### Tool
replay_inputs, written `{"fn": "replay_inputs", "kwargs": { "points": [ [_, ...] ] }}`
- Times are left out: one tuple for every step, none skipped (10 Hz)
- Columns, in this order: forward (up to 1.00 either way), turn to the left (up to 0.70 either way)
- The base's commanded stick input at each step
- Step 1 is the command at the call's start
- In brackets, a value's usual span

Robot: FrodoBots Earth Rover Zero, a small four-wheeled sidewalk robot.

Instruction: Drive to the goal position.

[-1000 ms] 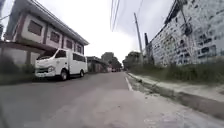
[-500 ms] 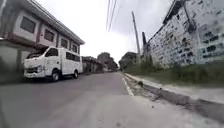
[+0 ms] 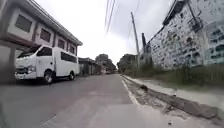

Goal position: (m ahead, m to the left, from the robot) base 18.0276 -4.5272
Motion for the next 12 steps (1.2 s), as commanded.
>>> {"fn": "replay_inputs", "kwargs": {
  "points": [
    [1.0,0.0],
    [1.0,0.0],
    [1.0,0.0],
    [1.0,-0.09],
    [1.0,-0.07],
    [1.0,0.0],
    [1.0,0.0],
    [1.0,-0.01],
    [1.0,-0.08],
    [1.0,-0.39],
    [1.0,-0.32],
    [1.0,-0.11]
  ]
}}
